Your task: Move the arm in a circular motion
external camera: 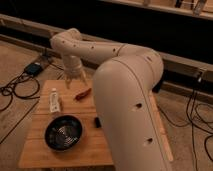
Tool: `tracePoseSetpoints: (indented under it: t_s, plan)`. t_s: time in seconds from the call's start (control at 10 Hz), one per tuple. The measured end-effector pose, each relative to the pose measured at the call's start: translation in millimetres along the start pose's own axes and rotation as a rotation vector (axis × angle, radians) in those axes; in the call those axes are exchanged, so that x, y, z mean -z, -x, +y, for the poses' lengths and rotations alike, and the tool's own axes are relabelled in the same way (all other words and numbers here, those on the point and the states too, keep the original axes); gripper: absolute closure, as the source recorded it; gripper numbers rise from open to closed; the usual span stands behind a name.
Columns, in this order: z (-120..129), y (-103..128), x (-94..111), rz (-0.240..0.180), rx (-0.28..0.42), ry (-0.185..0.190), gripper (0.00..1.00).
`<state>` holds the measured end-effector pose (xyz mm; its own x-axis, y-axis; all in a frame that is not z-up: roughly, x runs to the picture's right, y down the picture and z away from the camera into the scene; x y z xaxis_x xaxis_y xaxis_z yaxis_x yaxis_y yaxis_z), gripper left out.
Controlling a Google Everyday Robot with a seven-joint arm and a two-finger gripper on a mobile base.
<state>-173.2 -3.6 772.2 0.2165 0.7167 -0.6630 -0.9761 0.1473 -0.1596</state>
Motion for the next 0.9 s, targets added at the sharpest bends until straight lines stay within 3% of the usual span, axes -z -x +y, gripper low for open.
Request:
tracePoseSetpoints:
  t_s: [0.2, 0.5, 0.7, 0.9]
  plan:
    - [36, -22, -8, 0.022, 0.094, 0.022, 0.35]
    - [70, -84, -20, 0.067, 0.221, 0.028, 0.35]
    - [61, -126, -23, 0.083, 0.217, 0.014, 0.35]
    - [31, -158, -23, 0.078, 0.135, 0.005, 0.35]
